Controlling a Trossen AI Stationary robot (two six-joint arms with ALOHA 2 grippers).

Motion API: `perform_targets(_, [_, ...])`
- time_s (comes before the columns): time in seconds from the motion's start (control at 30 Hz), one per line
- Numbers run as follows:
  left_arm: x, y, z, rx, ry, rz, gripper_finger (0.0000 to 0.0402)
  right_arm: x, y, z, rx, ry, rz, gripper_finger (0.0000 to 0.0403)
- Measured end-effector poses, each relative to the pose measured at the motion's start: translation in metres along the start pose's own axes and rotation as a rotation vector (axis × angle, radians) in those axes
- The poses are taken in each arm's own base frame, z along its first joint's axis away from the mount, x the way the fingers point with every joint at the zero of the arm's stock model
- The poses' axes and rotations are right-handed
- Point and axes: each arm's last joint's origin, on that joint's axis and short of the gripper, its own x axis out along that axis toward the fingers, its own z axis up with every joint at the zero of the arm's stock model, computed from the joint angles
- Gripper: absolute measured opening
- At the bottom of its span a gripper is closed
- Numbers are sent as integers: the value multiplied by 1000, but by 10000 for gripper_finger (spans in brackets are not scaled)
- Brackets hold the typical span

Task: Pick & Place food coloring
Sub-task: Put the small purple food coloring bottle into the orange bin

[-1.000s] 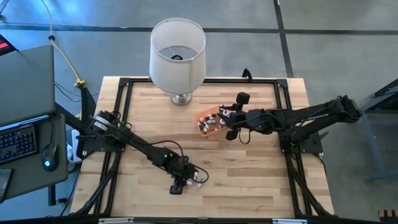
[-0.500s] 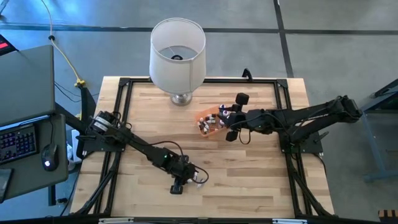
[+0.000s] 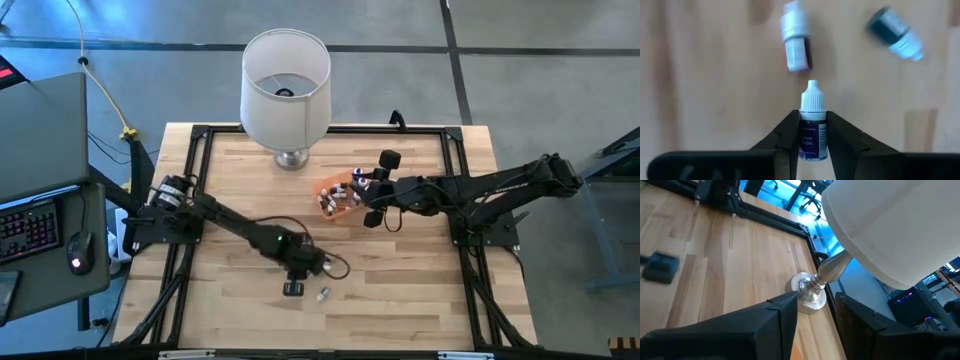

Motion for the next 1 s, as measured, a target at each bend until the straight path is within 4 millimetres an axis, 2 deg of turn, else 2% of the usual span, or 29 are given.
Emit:
perform_targets(0.13, [-23,18,15,-4,62,110,73,0,0,-1,-7,9,3,124])
perform_targets(0.23, [-41,37,29,27,44,263,73,0,1,-2,-11,15,5,124])
perform_targets(0.4, [-60,76,52,47,-46,479,72,0,2,-5,-34,47,15,124])
perform_targets(0.5, [-67,103,60,3,-94,500,72,0,2,-8,-40,72,18,124])
perform_targets(0.67, [-70,143,67,-50,-168,429,72,-2,0,-12,-62,126,-49,124])
perform_targets(0.77, [-52,163,71,-65,-185,382,73,-3,-2,-14,-72,165,-125,124])
perform_targets(0.87, [-39,175,73,-78,-199,331,86,-4,-4,-17,-63,205,-208,124])
perform_targets(1.0, [-37,178,74,-31,-201,311,122,-5,-5,-19,-71,228,-254,124])
